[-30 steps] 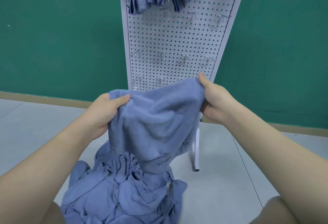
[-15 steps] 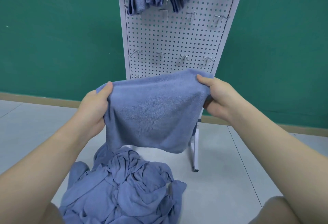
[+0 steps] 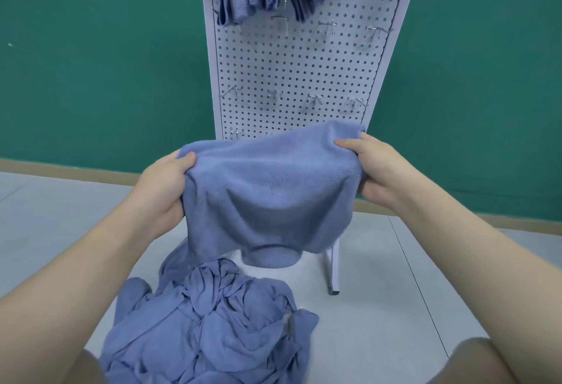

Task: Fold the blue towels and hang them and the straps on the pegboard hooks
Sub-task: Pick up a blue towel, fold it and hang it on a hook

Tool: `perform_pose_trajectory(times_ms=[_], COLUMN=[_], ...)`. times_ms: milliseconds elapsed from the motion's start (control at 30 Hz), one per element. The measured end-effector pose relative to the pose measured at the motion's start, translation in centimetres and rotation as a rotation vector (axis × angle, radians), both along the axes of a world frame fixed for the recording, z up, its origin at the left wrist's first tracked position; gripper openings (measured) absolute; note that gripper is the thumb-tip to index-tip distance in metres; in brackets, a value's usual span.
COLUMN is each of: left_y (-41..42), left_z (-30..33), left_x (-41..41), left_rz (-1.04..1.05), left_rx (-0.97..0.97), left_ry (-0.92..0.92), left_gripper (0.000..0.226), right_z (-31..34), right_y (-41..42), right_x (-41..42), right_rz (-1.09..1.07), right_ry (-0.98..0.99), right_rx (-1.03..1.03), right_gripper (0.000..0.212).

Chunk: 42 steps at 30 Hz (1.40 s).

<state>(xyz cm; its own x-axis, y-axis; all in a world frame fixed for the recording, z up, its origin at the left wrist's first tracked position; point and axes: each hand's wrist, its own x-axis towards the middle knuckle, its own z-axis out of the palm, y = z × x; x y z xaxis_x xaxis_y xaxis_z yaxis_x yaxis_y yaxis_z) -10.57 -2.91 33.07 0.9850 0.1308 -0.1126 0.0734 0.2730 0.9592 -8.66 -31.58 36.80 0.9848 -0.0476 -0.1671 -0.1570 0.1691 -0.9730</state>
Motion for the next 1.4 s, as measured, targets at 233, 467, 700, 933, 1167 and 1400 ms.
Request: perform_pose_trajectory(times_ms=[233,467,700,933,1167,1400], left_y=[-0.5,-0.7,-0.3,0.5,1.6,1.2], left_z=[-0.2,-0.4,-0.3,-0.9,-1.4,-0.9], left_x=[-0.2,-0.3,0.2,0.8,1.9,1.4], left_rz=[-0.218,-0.218,-0.127,-0.142,-0.034,-0.056], left_rx=[-0.035,0.002,-0.046,0.056,0.017,-0.144], left_ry=[0.004,-0.018,0.114,0.038,0.006,-0.023], left_gripper=[0.026,0.028,0.031,0.036,0.028,0.039], right_z=[0.6,0.8,0.0,-0.1,0.0,0.2], right_y=[0.4,0.6,0.6,0.2,-0.5,-0.3], right_x=[-1.0,-1.4,-0.6,-0.1,0.2,0.1], right_rz=[0.07,0.095,0.039,-0.042,-0.103,-0.105], right_ry=[0.085,0.071,0.025,0.002,-0.017,-0.067], right_rx=[0.051,0.055,-0.047,-0.089,-0.089,-0.146], right_gripper=[0.029,0.031,0.033,0.033,0.024,0.024])
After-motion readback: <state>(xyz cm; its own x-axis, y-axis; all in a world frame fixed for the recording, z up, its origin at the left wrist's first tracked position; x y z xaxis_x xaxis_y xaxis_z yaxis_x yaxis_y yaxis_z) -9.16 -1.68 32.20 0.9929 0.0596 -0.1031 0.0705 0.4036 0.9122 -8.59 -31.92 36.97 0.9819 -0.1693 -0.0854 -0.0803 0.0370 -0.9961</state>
